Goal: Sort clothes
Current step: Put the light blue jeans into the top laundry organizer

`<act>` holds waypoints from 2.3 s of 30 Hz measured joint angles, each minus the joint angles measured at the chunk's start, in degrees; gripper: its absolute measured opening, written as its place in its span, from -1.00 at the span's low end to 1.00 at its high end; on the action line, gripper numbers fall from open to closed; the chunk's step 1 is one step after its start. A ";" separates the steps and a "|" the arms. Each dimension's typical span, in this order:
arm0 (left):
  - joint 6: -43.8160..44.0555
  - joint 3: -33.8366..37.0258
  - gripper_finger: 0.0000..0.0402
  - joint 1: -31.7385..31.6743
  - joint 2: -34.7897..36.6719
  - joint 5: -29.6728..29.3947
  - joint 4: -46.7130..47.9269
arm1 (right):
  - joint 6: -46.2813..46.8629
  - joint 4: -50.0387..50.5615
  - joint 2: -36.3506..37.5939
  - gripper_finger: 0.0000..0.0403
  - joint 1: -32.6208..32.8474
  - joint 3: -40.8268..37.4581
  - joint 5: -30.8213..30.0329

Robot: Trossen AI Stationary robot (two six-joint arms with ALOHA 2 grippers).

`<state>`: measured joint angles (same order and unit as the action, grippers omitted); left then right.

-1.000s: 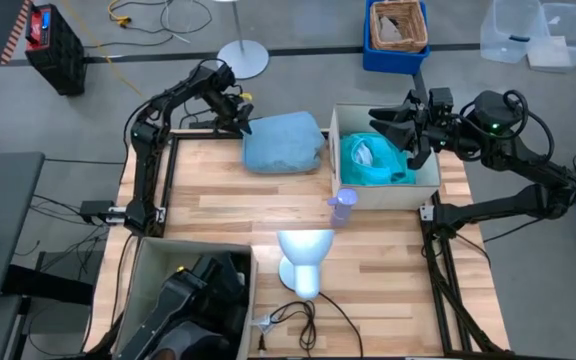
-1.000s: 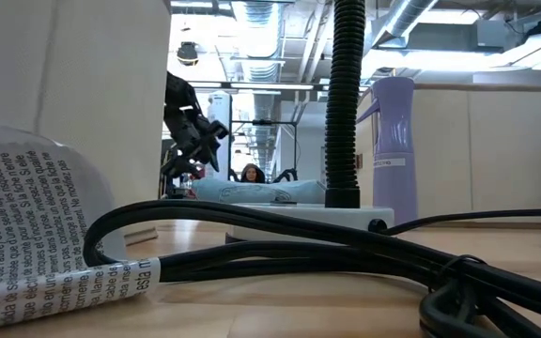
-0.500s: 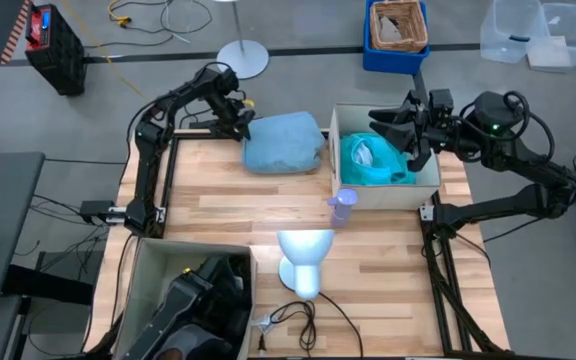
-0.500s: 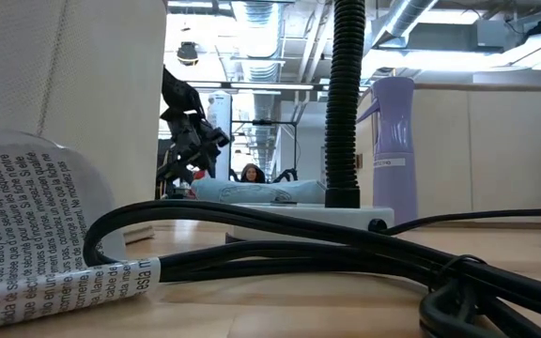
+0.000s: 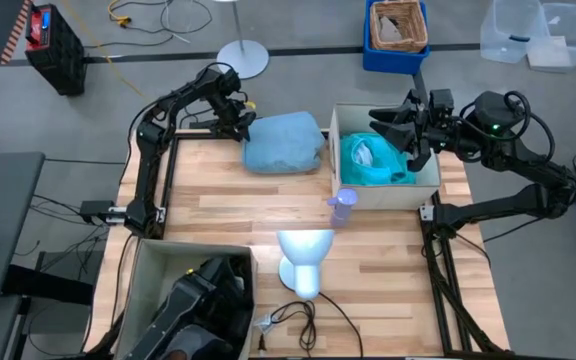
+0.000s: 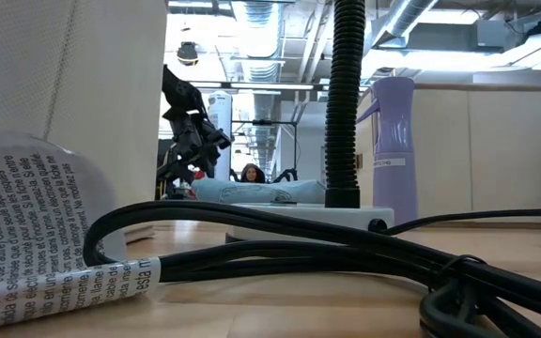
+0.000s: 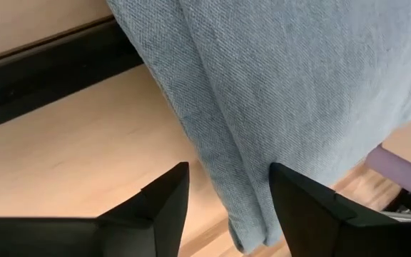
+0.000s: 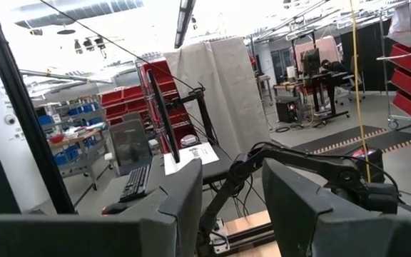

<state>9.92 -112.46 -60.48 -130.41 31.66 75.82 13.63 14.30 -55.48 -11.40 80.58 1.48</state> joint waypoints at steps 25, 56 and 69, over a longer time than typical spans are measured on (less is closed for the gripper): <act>2.00 0.00 -0.24 1.30 0.00 -0.27 -1.16 | -0.48 -0.65 0.00 -0.20 0.00 0.00 -0.33; -4.77 -13.19 -1.00 1.15 0.00 0.18 8.43 | -0.15 -0.60 0.00 -0.20 0.00 0.00 -0.42; -8.36 -22.40 -1.00 5.55 4.57 7.96 14.21 | 0.03 1.47 -0.02 -0.20 0.01 0.02 -0.42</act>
<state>1.56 -134.87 -54.93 -125.84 39.62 90.03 13.66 15.77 -55.50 -11.39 80.60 1.06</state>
